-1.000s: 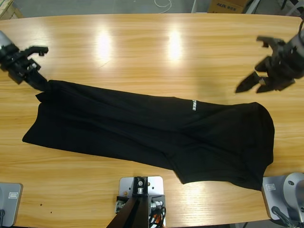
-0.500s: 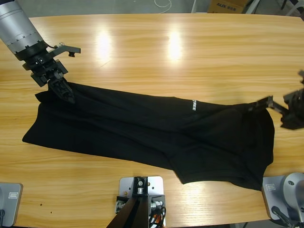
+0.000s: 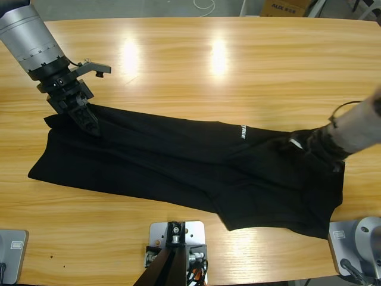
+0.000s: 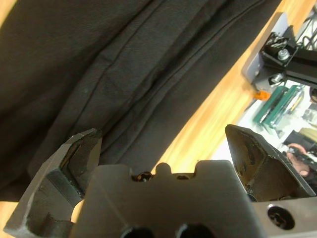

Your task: Fold clothes

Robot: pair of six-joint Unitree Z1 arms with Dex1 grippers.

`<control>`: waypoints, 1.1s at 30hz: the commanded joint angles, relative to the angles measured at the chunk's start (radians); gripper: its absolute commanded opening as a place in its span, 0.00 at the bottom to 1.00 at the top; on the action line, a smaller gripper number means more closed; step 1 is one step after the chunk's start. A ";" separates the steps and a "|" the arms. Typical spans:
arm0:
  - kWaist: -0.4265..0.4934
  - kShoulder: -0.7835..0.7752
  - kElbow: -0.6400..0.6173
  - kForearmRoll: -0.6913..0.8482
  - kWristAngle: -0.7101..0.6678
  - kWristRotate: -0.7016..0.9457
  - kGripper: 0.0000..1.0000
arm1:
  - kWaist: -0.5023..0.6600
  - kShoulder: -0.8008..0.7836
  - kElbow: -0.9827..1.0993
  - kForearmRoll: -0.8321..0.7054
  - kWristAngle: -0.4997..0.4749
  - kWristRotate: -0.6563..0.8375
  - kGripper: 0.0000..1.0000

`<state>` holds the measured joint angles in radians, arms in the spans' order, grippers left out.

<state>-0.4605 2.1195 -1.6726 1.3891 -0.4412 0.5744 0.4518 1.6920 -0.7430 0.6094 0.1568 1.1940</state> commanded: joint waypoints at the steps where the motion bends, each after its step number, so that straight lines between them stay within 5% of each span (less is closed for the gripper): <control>1: -0.009 0.050 0.019 -0.008 -0.008 0.013 0.99 | -0.006 0.155 -0.071 -0.042 -0.170 -0.175 0.92; 10: -0.005 0.054 0.026 -0.007 -0.007 0.010 0.99 | -0.085 0.301 -0.272 -0.059 -0.169 -0.639 0.93; 18: 0.142 -0.033 0.066 -0.013 -0.053 -0.043 0.97 | -0.085 0.005 -0.399 0.152 -0.194 -0.677 0.97; 22: 0.163 -0.008 0.102 -0.066 -0.052 -0.041 0.77 | -0.085 -0.023 -0.424 0.189 -0.194 -0.677 0.97; 30: 0.072 0.078 0.134 -0.130 -0.014 -0.033 0.71 | -0.085 -0.028 -0.406 0.185 -0.192 -0.672 0.97; 33: 0.087 0.083 0.145 -0.175 -0.008 -0.049 0.50 | -0.081 -0.023 -0.399 0.180 -0.189 -0.672 0.96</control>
<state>-0.3623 2.1189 -1.5757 1.2892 -0.4671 0.5460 0.3797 1.6750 -1.1717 0.7885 -0.0225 0.5276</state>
